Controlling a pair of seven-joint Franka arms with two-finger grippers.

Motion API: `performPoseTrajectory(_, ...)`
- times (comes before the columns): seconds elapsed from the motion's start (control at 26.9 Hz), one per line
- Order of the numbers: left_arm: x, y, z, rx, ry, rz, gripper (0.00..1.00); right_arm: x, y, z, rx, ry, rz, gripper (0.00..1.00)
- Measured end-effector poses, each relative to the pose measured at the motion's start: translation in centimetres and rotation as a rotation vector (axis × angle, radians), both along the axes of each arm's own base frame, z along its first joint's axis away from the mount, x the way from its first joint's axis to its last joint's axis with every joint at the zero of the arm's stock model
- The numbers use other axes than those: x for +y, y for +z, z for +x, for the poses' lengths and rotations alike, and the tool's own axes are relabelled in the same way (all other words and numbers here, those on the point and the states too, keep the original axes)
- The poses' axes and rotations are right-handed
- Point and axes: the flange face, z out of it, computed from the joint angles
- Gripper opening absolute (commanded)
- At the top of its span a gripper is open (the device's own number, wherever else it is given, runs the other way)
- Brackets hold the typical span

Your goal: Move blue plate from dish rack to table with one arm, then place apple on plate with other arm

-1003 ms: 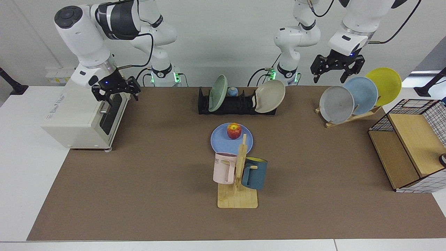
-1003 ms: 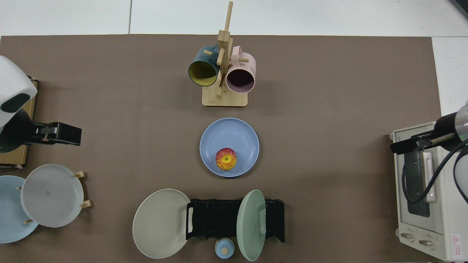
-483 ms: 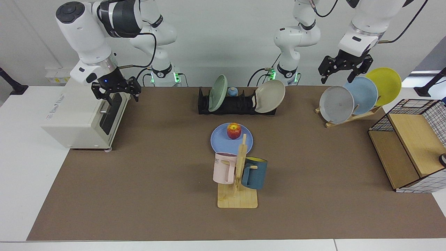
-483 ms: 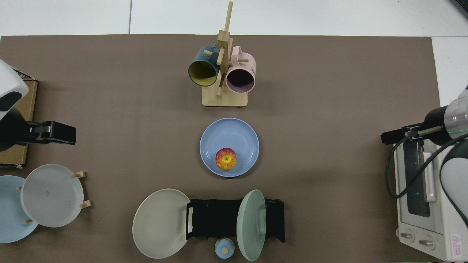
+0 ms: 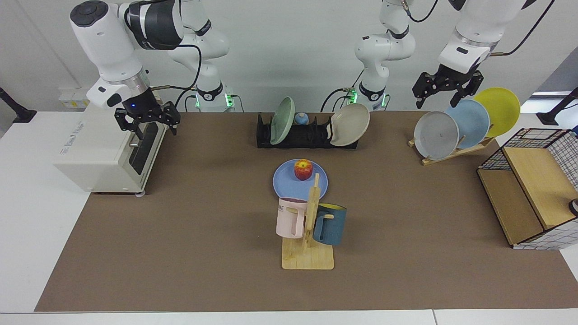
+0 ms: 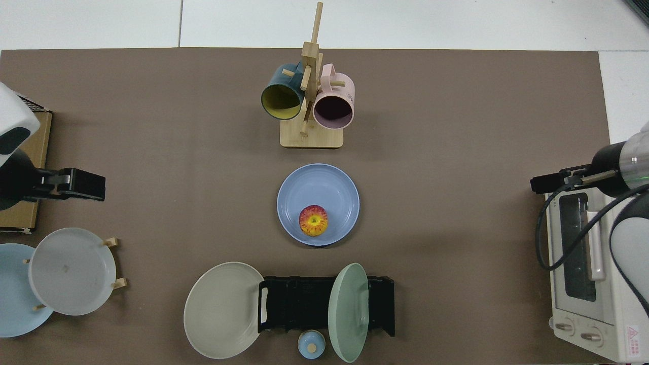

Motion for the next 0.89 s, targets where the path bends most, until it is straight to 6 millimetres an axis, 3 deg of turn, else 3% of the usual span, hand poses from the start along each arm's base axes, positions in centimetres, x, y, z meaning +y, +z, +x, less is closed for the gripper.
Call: performPoseTrajectory(0.89, 0.0, 0.0, 0.0, 0.0, 0.0, 0.0, 1.0, -0.08, -0.32, -0.42, 0.039, -0.044, -0.002, 1.0)
